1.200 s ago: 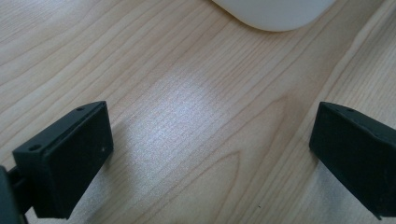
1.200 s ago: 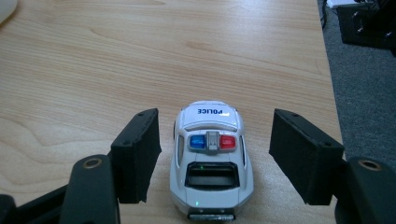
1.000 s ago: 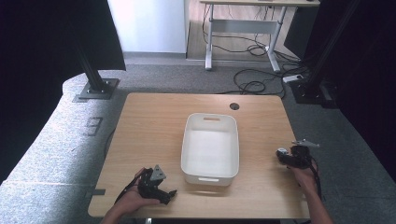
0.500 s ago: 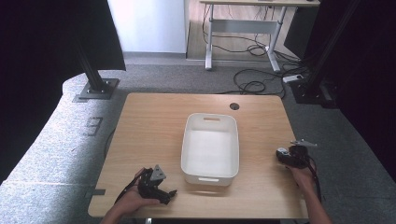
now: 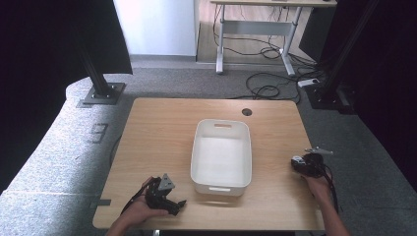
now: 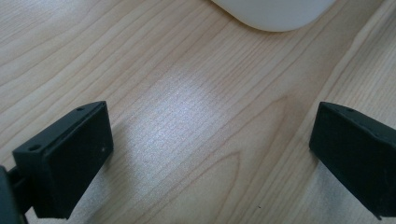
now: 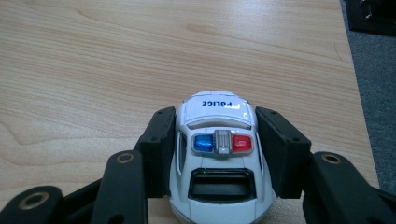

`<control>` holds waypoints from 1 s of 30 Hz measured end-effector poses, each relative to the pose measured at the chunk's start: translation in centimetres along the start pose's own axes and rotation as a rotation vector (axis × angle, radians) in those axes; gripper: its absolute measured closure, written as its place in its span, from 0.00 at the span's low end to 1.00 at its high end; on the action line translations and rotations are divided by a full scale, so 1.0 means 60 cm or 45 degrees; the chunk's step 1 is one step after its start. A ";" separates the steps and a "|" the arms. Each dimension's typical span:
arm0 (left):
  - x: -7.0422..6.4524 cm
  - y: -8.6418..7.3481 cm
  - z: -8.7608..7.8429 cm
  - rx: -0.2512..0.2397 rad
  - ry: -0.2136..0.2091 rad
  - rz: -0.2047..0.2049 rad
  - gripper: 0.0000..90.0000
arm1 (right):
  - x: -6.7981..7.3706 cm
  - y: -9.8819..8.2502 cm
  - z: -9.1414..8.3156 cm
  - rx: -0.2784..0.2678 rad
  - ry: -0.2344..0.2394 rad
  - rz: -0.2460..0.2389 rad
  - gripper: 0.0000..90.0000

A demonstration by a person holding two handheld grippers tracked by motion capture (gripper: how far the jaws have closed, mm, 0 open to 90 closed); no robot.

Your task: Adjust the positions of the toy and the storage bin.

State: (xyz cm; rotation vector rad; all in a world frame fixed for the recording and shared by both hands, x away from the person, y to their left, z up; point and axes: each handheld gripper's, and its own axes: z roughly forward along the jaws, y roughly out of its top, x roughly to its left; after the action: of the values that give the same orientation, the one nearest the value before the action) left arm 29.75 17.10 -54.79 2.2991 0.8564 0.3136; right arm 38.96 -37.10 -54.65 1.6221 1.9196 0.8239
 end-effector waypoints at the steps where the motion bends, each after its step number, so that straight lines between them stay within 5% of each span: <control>1: 0.000 0.000 0.000 0.000 0.000 0.000 0.00 | 0.000 0.000 0.000 0.001 0.000 -0.004 0.56; 20: 0.000 0.000 0.000 0.000 -0.001 0.000 0.00 | -0.009 0.003 -0.015 -0.015 0.028 0.032 0.56; 30: 0.000 0.000 0.000 0.001 -0.001 0.000 0.00 | -0.011 0.009 -0.030 -0.076 0.064 0.062 0.56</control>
State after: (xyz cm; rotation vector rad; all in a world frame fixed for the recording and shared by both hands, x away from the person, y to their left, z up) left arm 29.76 17.09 -54.78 2.3001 0.8560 0.3127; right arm 38.15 -37.91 -53.02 1.6324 1.8777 0.9415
